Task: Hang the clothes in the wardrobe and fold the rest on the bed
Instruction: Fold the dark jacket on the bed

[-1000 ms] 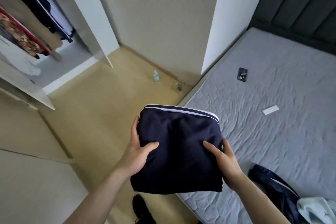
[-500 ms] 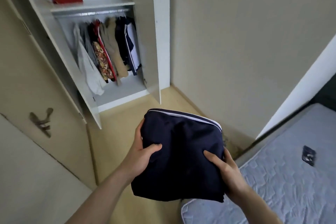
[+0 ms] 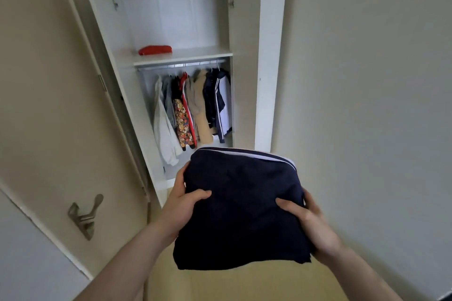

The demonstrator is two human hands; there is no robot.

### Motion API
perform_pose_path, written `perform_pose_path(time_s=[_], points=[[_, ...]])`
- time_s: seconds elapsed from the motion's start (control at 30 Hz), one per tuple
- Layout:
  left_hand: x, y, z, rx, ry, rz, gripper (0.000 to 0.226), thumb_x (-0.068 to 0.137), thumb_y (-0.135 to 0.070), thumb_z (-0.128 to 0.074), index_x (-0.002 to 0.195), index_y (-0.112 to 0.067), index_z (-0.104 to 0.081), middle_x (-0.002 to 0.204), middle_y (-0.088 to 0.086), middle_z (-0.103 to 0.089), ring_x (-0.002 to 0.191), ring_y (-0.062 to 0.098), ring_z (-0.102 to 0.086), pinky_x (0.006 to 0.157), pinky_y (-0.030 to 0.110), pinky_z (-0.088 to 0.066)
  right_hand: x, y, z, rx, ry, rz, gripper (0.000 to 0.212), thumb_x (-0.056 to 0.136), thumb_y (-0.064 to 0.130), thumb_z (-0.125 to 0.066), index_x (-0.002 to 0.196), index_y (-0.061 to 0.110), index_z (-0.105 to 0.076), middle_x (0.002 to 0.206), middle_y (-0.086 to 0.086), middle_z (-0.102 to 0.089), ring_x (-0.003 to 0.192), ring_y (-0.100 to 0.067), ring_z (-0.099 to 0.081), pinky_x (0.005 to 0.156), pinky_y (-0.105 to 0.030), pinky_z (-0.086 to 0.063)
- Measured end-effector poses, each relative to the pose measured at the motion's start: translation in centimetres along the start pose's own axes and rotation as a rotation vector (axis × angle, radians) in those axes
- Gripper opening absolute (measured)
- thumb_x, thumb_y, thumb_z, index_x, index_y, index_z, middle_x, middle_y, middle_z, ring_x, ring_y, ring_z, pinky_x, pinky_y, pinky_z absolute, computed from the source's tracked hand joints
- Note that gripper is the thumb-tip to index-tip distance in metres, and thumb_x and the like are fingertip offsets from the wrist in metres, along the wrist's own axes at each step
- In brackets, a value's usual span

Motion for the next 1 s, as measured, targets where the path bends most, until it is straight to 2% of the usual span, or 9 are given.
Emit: perform_pose_path(time_s=[0.2,0.33,0.43,0.57,0.77,0.93,1.0], points=[[7.6,-3.9,4.3,-0.023,-0.103,-0.051,0.078,0.077,-0.018,-0.075,0.135,-0.061,-0.046,0.115,-0.027,-0.067,0.1,-0.003,-0.069,0.071,0.016,-0.058,11.0,5.6,-4.8,0.0,0.121,0.049,0.07,0.067,0.032,-0.095,0.127,0.041,-0.06,0.118,0.007,-0.076,0.105,-0.02,-0.076,0.076,-0.032,-0.064],[13.5,-6.3,7.4,-0.03,-0.156,-0.081,0.075,0.087,-0.013,-0.073,0.137,-0.061,-0.043,0.117,-0.025,-0.067,0.099,0.0,-0.07,0.076,0.021,-0.056,18.3,8.1,-7.9,-0.012,0.151,0.064,0.082,0.062,0.037,-0.098,0.131,0.044,-0.056,0.116,0.01,-0.076,0.102,-0.019,-0.076,0.076,-0.034,-0.064],[18.7,-8.3,9.8,-0.035,-0.174,-0.123,0.076,0.088,-0.01,-0.071,0.142,-0.055,-0.041,0.121,-0.022,-0.066,0.098,-0.001,-0.07,0.072,0.019,-0.057,23.8,9.9,-10.7,-0.022,0.174,0.077,0.083,0.062,0.037,-0.097,0.133,0.043,-0.055,0.117,0.009,-0.076,0.103,-0.019,-0.076,0.078,-0.035,-0.064],[26.3,-11.2,13.3,-0.052,-0.177,-0.176,0.075,0.089,-0.007,-0.07,0.144,-0.049,-0.041,0.128,-0.015,-0.063,0.098,0.002,-0.07,0.066,0.016,-0.058,31.2,12.5,-14.6,-0.034,0.151,0.115,0.08,0.065,0.032,-0.095,0.135,0.038,-0.056,0.115,0.01,-0.077,0.099,-0.018,-0.077,0.072,-0.031,-0.064],[37.3,-15.2,18.7,-0.064,-0.169,-0.186,0.074,0.09,-0.011,-0.071,0.147,-0.046,-0.038,0.13,-0.012,-0.06,0.113,0.016,-0.063,0.074,0.024,-0.055,41.4,16.2,-20.6,-0.065,0.121,0.175,0.073,0.075,0.026,-0.089,0.138,0.034,-0.054,0.12,0.007,-0.075,0.1,-0.017,-0.076,0.086,-0.039,-0.063],[45.4,-17.5,21.2,-0.06,-0.159,-0.187,0.075,0.089,-0.011,-0.072,0.147,-0.044,-0.036,0.129,-0.011,-0.058,0.114,0.017,-0.062,0.079,0.029,-0.052,48.6,18.1,-23.4,-0.06,0.092,0.192,0.072,0.074,0.028,-0.089,0.138,0.034,-0.055,0.124,0.006,-0.073,0.096,-0.015,-0.077,0.075,-0.032,-0.064],[48.5,-18.4,21.9,-0.05,-0.154,-0.198,0.077,0.088,-0.011,-0.072,0.148,-0.044,-0.037,0.128,-0.013,-0.06,0.113,0.015,-0.063,0.08,0.029,-0.053,51.5,19.0,-24.2,-0.069,0.089,0.201,0.072,0.074,0.028,-0.089,0.138,0.034,-0.055,0.125,0.006,-0.072,0.099,-0.016,-0.076,0.079,-0.035,-0.063]])
Point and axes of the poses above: each hand's wrist, its own x-axis towards the middle knuckle, its own z-axis out of the back of the hand, y = z × x, the point moved 8 cm from there along x, towards the middle knuckle
